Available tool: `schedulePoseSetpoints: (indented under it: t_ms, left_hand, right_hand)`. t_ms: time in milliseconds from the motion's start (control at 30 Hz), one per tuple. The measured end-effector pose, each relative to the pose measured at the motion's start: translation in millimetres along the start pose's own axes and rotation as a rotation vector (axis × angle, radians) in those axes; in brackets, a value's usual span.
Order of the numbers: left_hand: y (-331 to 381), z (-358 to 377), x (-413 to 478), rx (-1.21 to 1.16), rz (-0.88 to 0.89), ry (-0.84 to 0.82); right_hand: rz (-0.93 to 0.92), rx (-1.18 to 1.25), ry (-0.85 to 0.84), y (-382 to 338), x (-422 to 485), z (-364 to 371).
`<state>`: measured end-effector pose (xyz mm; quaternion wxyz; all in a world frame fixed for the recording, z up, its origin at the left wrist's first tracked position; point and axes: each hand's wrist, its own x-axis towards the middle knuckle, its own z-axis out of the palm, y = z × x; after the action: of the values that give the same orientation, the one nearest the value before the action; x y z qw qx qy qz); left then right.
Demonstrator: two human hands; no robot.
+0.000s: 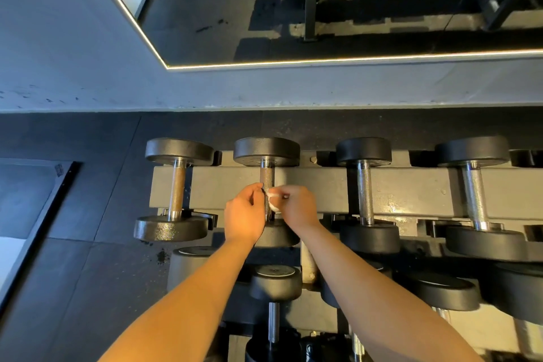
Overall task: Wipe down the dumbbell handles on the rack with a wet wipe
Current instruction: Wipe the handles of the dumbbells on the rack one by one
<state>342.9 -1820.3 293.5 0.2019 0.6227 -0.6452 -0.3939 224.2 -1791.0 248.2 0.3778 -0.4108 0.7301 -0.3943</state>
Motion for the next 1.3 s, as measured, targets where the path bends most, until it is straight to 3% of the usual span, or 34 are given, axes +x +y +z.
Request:
schedulePoseSetpoints:
  t_ms: [100, 233, 467, 600, 767, 933, 1300]
  left_hand:
    - [-6, -11, 0, 0.003, -0.001, -0.125]
    - [-29, -22, -21, -0.008, -0.050, -0.263]
    - [-24, -21, -19, -0.024, -0.090, -0.268]
    - [-24, -23, -17, -0.040, -0.084, -0.282]
    - [-16, -18, -9, 0.079, 0.039, -0.297]
    - [-13, -7, -9, 0.142, 0.053, -0.195]
    - [-13, -8, -15, 0.109, 0.038, -0.132]
  right_hand:
    - [0.001, 0.056, 0.091, -13, 9, 1]
    - [0.063, -0.001, 0.056, -7, -2, 6]
    - [0.110, -0.159, -0.149, -15, -13, -6]
    - [0.141, -0.045, -0.021, -14, -14, 0]
    - [0.228, -0.112, -0.074, -12, -10, 1]
    - [0.220, 0.134, 0.202, -16, -3, 4]
    - [0.200, 0.156, 0.161, -11, -9, 8]
